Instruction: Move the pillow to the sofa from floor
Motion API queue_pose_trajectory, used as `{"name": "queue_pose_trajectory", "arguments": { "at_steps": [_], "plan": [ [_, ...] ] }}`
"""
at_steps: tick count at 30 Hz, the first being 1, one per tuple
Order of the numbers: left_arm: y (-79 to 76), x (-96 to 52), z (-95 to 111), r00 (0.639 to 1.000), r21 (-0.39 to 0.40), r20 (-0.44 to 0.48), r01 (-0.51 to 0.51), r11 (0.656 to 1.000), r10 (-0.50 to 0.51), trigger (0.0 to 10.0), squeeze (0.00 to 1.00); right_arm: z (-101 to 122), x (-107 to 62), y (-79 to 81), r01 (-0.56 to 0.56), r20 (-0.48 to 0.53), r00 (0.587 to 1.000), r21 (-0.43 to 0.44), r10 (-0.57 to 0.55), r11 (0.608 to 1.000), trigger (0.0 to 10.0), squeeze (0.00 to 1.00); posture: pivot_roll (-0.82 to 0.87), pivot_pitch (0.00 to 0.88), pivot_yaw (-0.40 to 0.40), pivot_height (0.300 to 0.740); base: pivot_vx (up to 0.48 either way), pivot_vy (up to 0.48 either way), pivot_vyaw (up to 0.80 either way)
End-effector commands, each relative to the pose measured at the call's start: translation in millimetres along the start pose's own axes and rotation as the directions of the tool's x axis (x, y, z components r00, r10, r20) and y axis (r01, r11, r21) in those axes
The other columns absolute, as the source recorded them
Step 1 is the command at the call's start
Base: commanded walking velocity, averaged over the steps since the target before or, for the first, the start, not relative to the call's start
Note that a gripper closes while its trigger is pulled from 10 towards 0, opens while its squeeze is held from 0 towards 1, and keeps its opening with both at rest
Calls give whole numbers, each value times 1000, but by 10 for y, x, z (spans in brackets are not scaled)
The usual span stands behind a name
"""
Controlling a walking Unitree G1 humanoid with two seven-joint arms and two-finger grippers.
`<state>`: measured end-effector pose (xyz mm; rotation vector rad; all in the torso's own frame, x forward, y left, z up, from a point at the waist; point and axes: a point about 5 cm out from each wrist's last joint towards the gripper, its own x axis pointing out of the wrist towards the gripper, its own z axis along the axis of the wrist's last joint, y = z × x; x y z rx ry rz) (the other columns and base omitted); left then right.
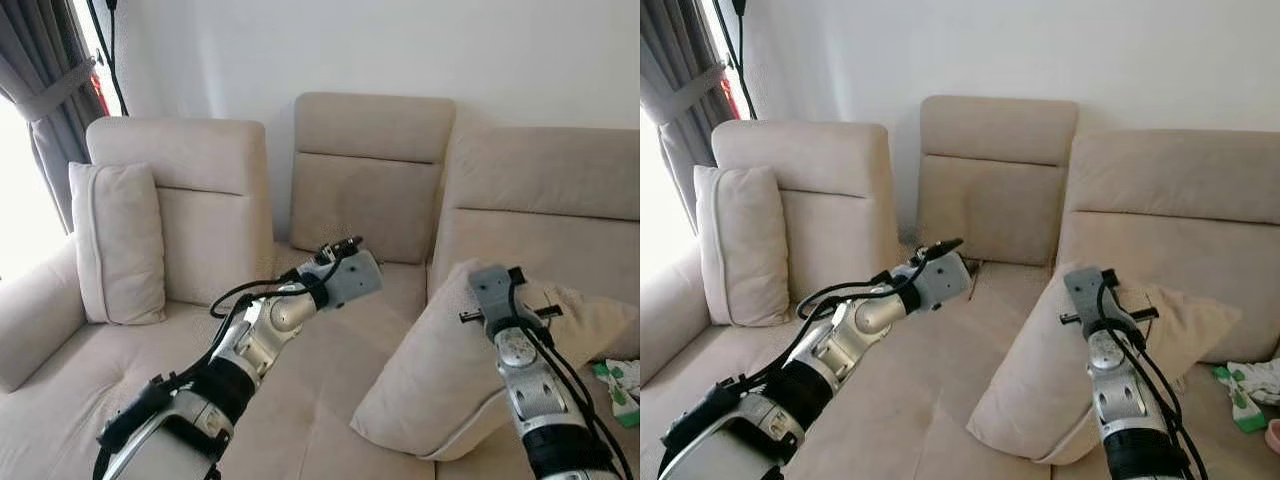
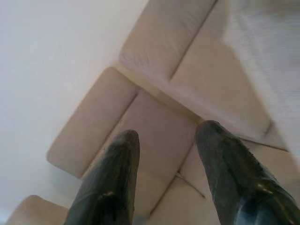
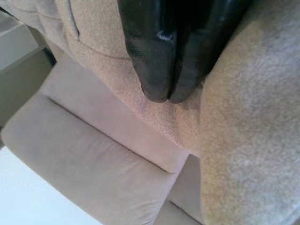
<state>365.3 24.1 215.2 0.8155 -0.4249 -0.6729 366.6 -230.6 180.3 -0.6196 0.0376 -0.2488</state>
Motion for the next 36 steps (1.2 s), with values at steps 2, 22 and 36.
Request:
{"name": "queue_pose_trajectory", "arguments": {
  "at_steps": [2, 22, 36],
  "plan": [
    [-35, -23, -12, 1000, -16, -3, 13, 1000, -13, 10000, 0, -54, 7, 227, -101, -28, 994, 23, 102, 995, 0, 0, -117, 0, 29, 740, 0, 0, 0],
    [6, -55, 159, 995, 11, 100, -9, 1000, 7, 10000, 0, 539, 38, 394, -341, 299, 913, 189, 276, 921, 0, 0, -108, 0, 19, 740, 0, 0, 0],
    [-9, -55, 164, 995, 14, 95, -2, 1000, 1, 10000, 0, 395, -51, 528, -352, 273, 916, 196, 294, 915, 275, 0, -113, 0, 26, 740, 0, 0, 0]
  ]
}}
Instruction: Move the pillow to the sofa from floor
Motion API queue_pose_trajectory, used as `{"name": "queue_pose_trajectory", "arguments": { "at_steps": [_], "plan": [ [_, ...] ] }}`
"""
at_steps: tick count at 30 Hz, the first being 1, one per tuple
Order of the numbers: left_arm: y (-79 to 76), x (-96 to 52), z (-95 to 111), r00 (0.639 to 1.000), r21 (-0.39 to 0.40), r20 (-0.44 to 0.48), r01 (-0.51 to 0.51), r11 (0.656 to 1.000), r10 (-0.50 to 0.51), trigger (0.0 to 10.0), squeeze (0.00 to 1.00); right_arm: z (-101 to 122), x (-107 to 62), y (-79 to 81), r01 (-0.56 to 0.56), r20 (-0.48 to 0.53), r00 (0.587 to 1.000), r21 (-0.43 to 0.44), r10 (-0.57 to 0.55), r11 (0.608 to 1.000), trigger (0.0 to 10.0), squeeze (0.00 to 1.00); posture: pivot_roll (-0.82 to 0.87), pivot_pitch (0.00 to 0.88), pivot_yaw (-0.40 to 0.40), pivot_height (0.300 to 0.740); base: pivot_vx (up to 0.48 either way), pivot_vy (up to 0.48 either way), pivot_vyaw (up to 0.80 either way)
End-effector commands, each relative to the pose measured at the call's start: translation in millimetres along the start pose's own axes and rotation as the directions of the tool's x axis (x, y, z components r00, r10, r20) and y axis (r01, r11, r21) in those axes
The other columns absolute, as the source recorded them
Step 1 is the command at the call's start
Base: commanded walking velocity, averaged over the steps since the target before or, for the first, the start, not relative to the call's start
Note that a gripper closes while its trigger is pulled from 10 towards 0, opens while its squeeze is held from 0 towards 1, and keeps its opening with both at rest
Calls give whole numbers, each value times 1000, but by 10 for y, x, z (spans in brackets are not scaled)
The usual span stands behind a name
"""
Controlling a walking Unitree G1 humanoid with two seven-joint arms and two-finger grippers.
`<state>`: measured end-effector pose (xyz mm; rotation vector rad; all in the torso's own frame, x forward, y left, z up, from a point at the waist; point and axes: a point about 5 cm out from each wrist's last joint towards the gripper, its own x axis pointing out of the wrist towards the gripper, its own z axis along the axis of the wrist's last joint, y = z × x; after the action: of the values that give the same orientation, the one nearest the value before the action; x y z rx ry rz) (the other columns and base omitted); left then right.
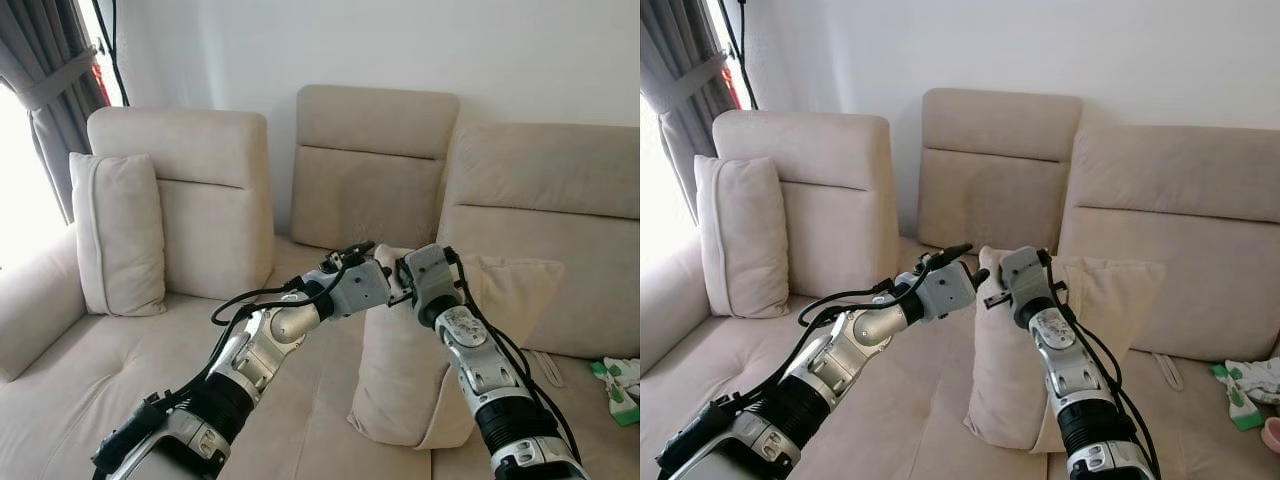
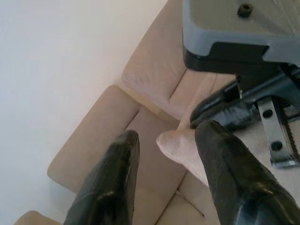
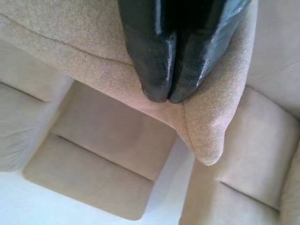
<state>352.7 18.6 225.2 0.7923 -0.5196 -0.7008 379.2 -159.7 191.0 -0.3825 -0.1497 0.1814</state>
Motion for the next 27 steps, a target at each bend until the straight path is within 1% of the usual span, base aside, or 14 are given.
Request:
{"name": "queue_pose_trajectory", "arguments": {
  "at_steps": [1, 6, 8, 10, 11, 14, 15, 16, 18, 20, 21, 25, 26, 27],
  "plan": [
    [-16, -9, 6, 1000, 3, 2, 11, 1000, -11, 10000, 0, -158, -50, -134, 114, -73, 991, -31, -116, 993, 2549, 0, -114, 0, 25, 740, 0, 0, 0],
    [-26, -7, 16, 1000, 2, 6, 13, 1000, -13, 10000, 0, -225, -92, -352, 246, -113, 961, -64, -252, 967, 3176, 0, -115, 0, 26, 740, 0, 0, 0],
    [-31, -5, 21, 1000, 0, 9, 14, 1000, -14, 10000, 0, -154, -112, -453, 298, -67, 950, -91, -305, 950, 4039, 0, -120, 0, 26, 740, 0, 0, 0],
    [-32, -2, 27, 1000, -1, 12, 13, 1000, -13, 10000, 0, -101, -127, -525, 348, -32, 934, -136, -355, 928, 4275, 0, -119, 0, 26, 740, 0, 0, 0],
    [-33, 0, 31, 1000, -1, 13, 13, 1000, -13, 10000, 0, -76, -139, -577, 388, -15, 918, -168, -396, 906, 5176, 0, -118, 0, 25, 740, 0, 0, 0],
    [-34, 2, 32, 1000, -1, 14, 12, 1000, -12, 10000, 0, -60, -146, -610, 414, -3, 907, -188, -422, 891, 5176, 0, -118, 0, 25, 740, 0, 0, 0],
    [-34, 5, 35, 1000, -2, 14, 11, 1000, -11, 10000, 0, -38, -151, -638, 441, 13, 894, -210, -448, 873, 7961, 0, -118, 0, 25, 740, 0, 0, 0],
    [-34, 6, 36, 1000, -3, 15, 11, 1000, -11, 10000, 0, -33, -143, -629, 445, 16, 892, -218, -453, 869, 8784, 0, -118, 0, 25, 740, 0, 0, 0],
    [-35, 7, 39, 1000, -3, 16, 11, 1000, -11, 10000, 0, -61, -129, -595, 425, -5, 900, -207, -435, 881, 8784, 0, -116, 0, 24, 740, 0, 0, 0],
    [-36, 8, 41, 1000, -2, 16, 11, 1000, -11, 10000, 0, -132, -108, -526, 377, -56, 918, -175, -392, 909, 8627, 0, -116, 0, 24, 740, 0, 0, 0],
    [-36, 8, 40, 1000, -2, 15, 11, 1000, -11, 10000, 0, -204, -96, -453, 322, -108, 935, -139, -338, 936, 7020, 0, -114, 0, 24, 740, 0, 0, 0],
    [-32, 5, 37, 1000, -2, 14, 10, 1000, -10, 10000, 0, -344, -85, -224, 189, -202, 962, 11, -183, 982, 7333, 0, -110, 0, 22, 740, 0, 0, 0],
    [-32, 5, 37, 1000, -2, 14, 10, 1000, -10, 10000, 0, -344, -85, -224, 189, -202, 962, 11, -183, 982, 7333, 0, -110, 0, 22, 740, 0, 0, 0],
    [-24, 0, 33, 1000, -1, 13, 7, 1000, -7, 10000, 0, -330, -81, -159, 181, -193, 966, 41, -170, 983, 10000, 0, -108, 0, 21, 740, 0, 0, 0]
  ]
}}
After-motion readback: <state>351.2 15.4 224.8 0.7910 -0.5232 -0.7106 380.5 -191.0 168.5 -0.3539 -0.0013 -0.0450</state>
